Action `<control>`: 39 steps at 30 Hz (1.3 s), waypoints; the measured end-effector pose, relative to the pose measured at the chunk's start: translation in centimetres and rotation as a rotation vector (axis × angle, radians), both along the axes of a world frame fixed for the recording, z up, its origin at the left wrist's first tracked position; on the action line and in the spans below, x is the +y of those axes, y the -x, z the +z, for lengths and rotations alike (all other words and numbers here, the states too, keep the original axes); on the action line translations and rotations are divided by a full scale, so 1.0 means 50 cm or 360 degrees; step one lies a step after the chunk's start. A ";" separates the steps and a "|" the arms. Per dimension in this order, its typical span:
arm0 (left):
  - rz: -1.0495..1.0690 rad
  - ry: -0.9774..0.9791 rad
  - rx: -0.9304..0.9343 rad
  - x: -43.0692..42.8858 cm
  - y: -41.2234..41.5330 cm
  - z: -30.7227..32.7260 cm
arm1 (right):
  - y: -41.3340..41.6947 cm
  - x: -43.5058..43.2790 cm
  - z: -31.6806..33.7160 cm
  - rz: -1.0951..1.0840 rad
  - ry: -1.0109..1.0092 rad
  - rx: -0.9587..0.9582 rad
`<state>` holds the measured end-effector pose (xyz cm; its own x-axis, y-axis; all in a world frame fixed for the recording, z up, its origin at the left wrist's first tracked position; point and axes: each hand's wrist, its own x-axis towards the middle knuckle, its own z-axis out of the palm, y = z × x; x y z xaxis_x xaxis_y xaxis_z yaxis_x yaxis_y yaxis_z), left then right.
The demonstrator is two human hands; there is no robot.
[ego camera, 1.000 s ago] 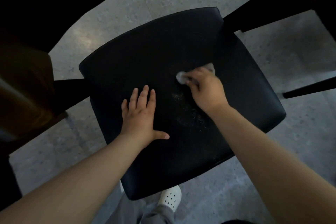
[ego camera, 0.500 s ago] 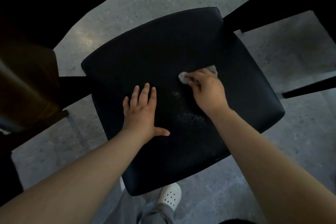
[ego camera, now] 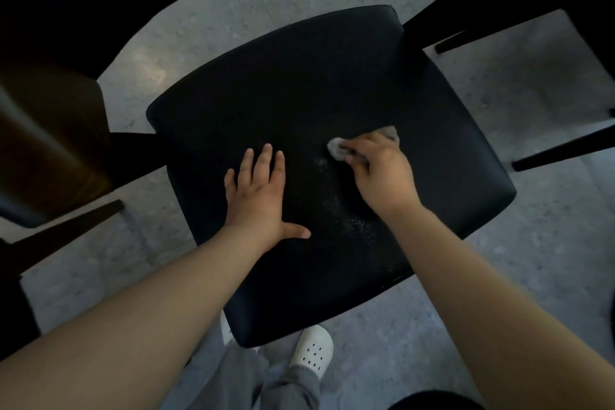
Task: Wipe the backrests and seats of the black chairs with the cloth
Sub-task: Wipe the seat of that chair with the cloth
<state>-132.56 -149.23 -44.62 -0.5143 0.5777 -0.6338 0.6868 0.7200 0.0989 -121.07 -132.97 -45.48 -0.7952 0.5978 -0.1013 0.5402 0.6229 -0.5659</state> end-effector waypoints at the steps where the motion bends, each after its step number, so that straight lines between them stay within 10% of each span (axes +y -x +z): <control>1: 0.0001 -0.0006 0.0003 -0.001 -0.001 0.000 | -0.018 -0.017 -0.005 0.0022 -0.0006 -0.0013; 8: 0.0006 -0.0117 -0.0028 -0.011 0.000 0.011 | -0.183 -0.089 0.064 0.0193 0.0098 -0.0054; 18: 0.0124 -0.0241 -0.0024 -0.098 -0.005 0.008 | 0.195 0.081 -0.013 -0.0331 -0.0084 -0.0048; 26: 0.0098 -0.0207 0.0034 -0.096 -0.007 -0.004 | 0.011 -0.045 0.051 0.0515 0.0314 -0.0331; 39: 0.0107 -0.0202 0.0034 -0.097 -0.008 -0.004 | 0.092 -0.041 -0.010 0.0332 0.0102 -0.0062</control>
